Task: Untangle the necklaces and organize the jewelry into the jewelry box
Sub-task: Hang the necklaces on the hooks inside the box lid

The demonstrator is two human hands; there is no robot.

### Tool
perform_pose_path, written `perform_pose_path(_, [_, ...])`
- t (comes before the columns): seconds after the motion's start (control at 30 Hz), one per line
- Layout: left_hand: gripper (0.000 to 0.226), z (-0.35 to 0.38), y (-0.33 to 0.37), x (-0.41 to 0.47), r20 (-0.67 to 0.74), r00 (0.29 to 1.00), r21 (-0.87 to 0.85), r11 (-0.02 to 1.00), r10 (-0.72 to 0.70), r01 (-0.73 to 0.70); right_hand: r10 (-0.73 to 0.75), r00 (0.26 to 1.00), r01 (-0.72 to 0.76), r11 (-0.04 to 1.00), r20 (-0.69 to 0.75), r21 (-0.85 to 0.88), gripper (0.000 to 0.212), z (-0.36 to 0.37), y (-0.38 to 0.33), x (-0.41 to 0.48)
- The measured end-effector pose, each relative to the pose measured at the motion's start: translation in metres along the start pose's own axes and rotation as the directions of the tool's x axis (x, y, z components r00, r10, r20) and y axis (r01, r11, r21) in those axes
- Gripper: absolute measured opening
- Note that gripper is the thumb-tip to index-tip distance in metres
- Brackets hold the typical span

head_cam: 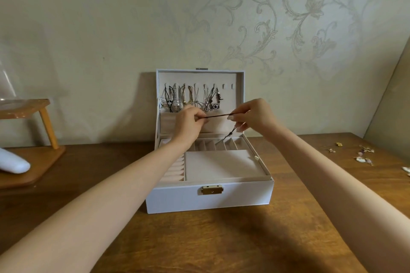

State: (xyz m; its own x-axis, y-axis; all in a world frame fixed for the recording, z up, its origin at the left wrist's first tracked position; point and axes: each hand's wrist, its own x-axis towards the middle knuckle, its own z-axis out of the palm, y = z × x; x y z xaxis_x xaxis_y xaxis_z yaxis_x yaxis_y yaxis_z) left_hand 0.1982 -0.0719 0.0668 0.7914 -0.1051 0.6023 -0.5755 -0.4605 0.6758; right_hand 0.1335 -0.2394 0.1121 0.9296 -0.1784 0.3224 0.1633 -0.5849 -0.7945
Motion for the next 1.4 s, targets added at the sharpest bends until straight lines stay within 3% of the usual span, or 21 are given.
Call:
perform_pose_path(0.13, [0.01,0.001,0.002,0.004,-0.078,0.989,0.011,0.991,-0.129,0.13,-0.059,0.992,0.052,0.997,-0.11,-0.063,0.01,-0.005,0.002,0.008])
perform_pose_path(0.33, [0.012,0.003,0.001,-0.001,-0.061,0.998,0.238,0.971,0.036,-0.02,-0.091,0.963,0.086,0.996,-0.253,-0.031,0.007,0.001,0.007,0.013])
perform_pose_path(0.57, [0.024,0.002,0.0,-0.003,0.002,0.988,0.551,0.825,0.152,-0.128,-0.122,0.971,0.135,0.989,-0.204,0.053,0.01,0.003,-0.008,0.025])
perform_pose_path(0.73, [0.021,-0.001,0.005,-0.001,0.066,0.99,0.53,0.836,0.128,-0.143,0.04,0.992,0.006,0.933,-0.122,0.359,0.005,0.011,-0.011,0.036])
perform_pose_path(0.87, [0.017,-0.007,0.004,0.002,0.102,0.993,0.508,0.855,0.059,-0.102,0.055,0.997,-0.019,0.858,-0.055,0.514,0.02,0.025,-0.002,0.044])
perform_pose_path(0.93, [0.02,-0.008,0.004,0.003,0.117,0.993,0.506,0.86,0.013,-0.071,0.032,0.994,0.01,0.919,-0.1,0.393,0.018,0.032,0.005,0.046])
perform_pose_path(1.0, [0.02,-0.009,0.005,0.004,0.129,0.991,0.472,0.88,-0.023,-0.041,-0.067,0.985,0.066,0.998,-0.16,-0.014,0.018,0.037,0.014,0.046])
perform_pose_path(1.07, [0.019,-0.01,0.007,0.005,0.138,0.989,0.425,0.905,-0.052,-0.011,-0.173,0.977,0.127,0.942,-0.125,-0.31,0.021,0.041,0.02,0.045])
perform_pose_path(1.13, [0.021,-0.01,0.007,0.005,0.145,0.986,0.398,0.917,-0.079,0.015,-0.232,0.971,0.178,0.86,-0.054,-0.478,0.022,0.044,0.021,0.042])
perform_pose_path(1.4, [0.022,-0.019,0.004,0.012,0.201,0.968,0.251,0.963,-0.149,0.096,-0.235,0.971,0.171,0.802,-0.039,-0.572,0.019,0.043,0.015,0.046])
